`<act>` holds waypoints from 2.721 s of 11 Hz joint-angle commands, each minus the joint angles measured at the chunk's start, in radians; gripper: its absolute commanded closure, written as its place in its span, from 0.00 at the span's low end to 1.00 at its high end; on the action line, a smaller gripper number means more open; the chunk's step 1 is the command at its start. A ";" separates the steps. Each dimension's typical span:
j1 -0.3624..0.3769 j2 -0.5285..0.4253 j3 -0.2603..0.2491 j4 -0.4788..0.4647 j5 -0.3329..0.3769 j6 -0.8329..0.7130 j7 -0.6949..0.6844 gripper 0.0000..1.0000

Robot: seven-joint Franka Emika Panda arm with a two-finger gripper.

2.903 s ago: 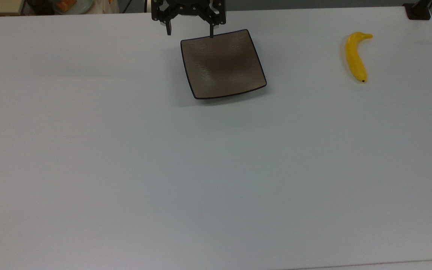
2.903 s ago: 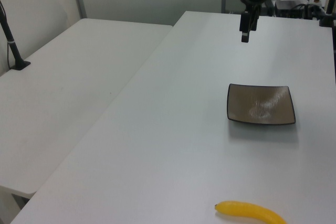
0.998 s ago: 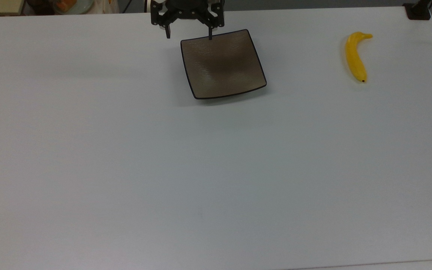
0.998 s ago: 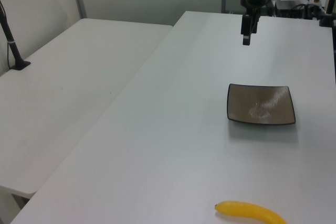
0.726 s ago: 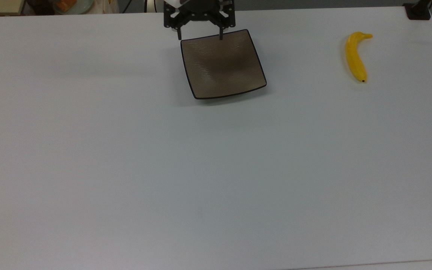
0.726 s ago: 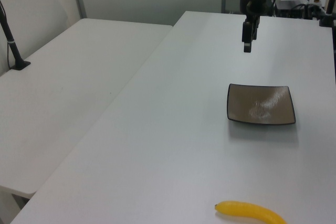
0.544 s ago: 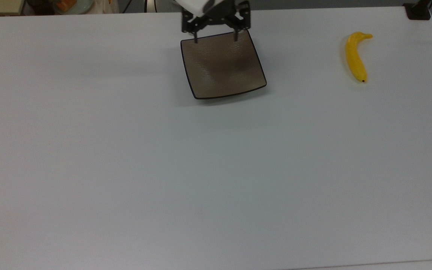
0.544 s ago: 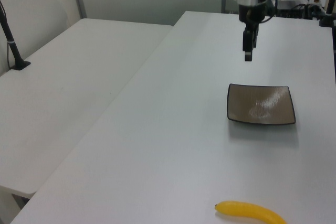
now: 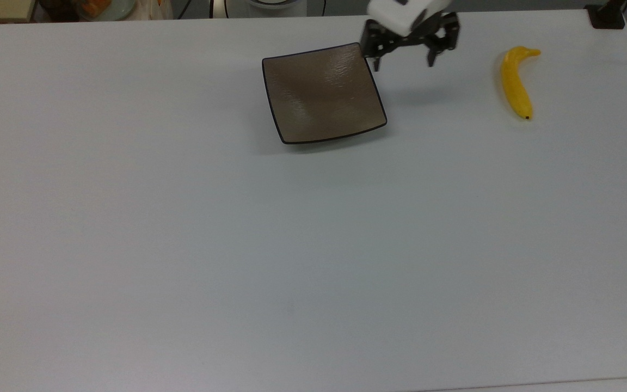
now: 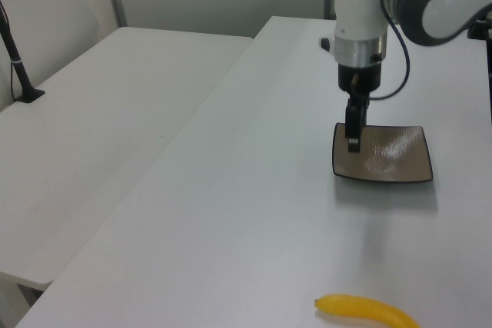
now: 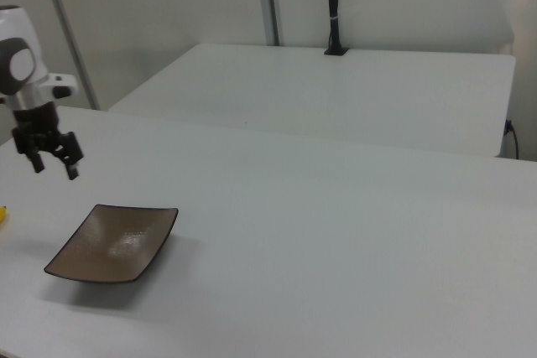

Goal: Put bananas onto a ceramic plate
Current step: 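Move the gripper across the table toward the yellow banana, then lower the gripper onto the banana and close it around the middle, then lift the banana and carry it over the brown plate, lowering it in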

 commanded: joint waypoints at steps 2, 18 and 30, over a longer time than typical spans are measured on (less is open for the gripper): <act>0.106 0.038 0.058 -0.001 0.021 0.121 0.219 0.00; 0.355 0.392 0.095 0.053 -0.140 0.431 0.649 0.83; 0.228 0.190 0.086 0.082 -0.069 -0.112 0.263 0.83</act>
